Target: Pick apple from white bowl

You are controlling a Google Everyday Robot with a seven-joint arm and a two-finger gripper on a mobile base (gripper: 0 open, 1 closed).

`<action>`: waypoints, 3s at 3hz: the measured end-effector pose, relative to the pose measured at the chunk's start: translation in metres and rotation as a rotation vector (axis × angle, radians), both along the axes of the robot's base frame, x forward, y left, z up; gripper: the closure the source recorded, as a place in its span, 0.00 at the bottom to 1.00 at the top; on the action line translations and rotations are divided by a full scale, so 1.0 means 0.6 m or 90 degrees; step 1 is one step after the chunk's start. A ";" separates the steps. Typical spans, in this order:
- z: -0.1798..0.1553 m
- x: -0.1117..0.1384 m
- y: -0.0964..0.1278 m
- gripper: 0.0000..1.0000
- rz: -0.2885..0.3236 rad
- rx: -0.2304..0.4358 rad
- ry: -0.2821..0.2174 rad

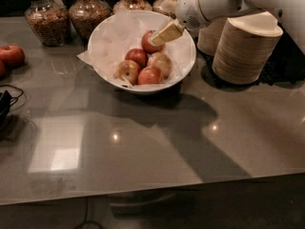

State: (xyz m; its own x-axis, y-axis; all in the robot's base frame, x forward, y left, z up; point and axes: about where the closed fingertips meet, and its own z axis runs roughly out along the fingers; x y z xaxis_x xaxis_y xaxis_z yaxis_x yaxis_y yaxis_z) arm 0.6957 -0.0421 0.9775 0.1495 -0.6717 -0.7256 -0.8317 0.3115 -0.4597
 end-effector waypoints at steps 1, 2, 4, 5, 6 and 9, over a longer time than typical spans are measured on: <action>-0.013 0.013 -0.001 0.55 -0.006 -0.007 -0.003; -0.028 0.026 0.000 0.60 -0.006 -0.015 0.002; -0.074 0.035 0.015 0.20 0.017 -0.023 0.041; -0.083 0.037 0.025 0.20 0.027 -0.024 0.049; -0.078 0.053 0.044 0.27 0.036 -0.018 0.043; -0.126 0.049 0.021 0.29 0.009 -0.022 0.084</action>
Offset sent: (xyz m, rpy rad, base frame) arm 0.0243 -0.0048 -0.0248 -0.0364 0.0064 -0.0174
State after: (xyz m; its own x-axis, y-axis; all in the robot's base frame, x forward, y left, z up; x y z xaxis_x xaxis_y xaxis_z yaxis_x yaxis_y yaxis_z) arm 0.7252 -0.0294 0.9019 0.0635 -0.6955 -0.7157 -0.8900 0.2850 -0.3560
